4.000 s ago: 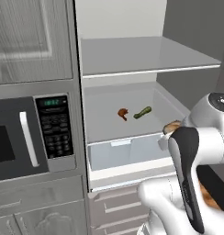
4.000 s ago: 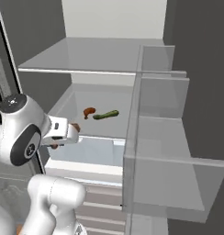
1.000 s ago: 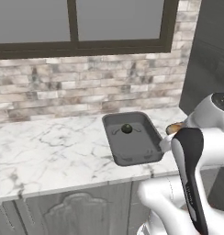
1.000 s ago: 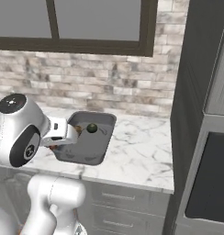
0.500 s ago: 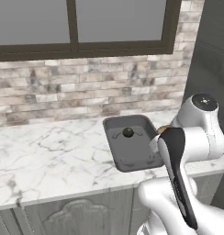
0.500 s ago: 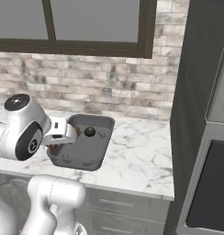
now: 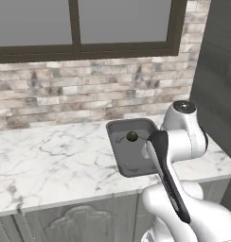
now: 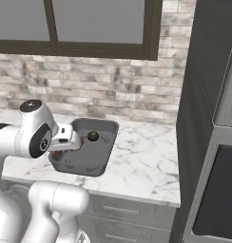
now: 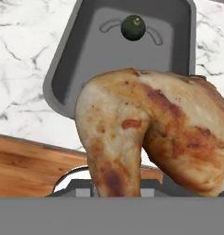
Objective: Place one squash and one chicken drumstick in each tupperware on the nearby counter, to pack two identical lunches.
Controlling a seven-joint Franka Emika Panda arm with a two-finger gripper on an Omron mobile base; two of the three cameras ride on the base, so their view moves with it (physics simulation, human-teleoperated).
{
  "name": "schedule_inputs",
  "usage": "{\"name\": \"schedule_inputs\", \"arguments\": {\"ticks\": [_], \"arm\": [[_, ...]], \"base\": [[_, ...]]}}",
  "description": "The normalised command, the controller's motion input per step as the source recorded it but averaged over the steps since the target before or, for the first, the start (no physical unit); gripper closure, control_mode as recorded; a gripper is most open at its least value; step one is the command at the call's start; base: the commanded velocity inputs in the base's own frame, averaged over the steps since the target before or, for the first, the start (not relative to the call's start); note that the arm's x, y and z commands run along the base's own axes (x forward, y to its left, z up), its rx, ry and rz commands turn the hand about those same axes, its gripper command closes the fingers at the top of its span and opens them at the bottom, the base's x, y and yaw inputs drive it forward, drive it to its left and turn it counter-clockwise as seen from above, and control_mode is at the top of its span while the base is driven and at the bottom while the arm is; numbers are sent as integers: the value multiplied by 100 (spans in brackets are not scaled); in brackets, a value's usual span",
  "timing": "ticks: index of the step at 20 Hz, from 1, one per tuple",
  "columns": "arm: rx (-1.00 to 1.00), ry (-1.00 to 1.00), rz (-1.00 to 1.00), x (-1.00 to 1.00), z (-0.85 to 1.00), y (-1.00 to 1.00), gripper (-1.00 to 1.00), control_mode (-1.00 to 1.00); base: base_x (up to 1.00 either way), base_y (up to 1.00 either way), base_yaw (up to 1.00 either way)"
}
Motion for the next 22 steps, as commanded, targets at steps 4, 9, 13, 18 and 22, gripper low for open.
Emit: {"name": "schedule_inputs", "arguments": {"ticks": [4, 9, 13, 18, 22], "arm": [[0, 13, 0, 37, -35, 1, 100, -100], [0, 9, 0, 41, -34, 0, 100, -100], [0, 3, 0, 38, -32, 1, 100, -100], [0, 0, 0, 32, -26, 7, 100, -100], [0, -1, 0, 33, -29, 9, 100, -100]], "base": [[0, 0, 0], [0, 0, 0], [0, 0, 0], [0, 0, 0], [0, 0, 0]]}}
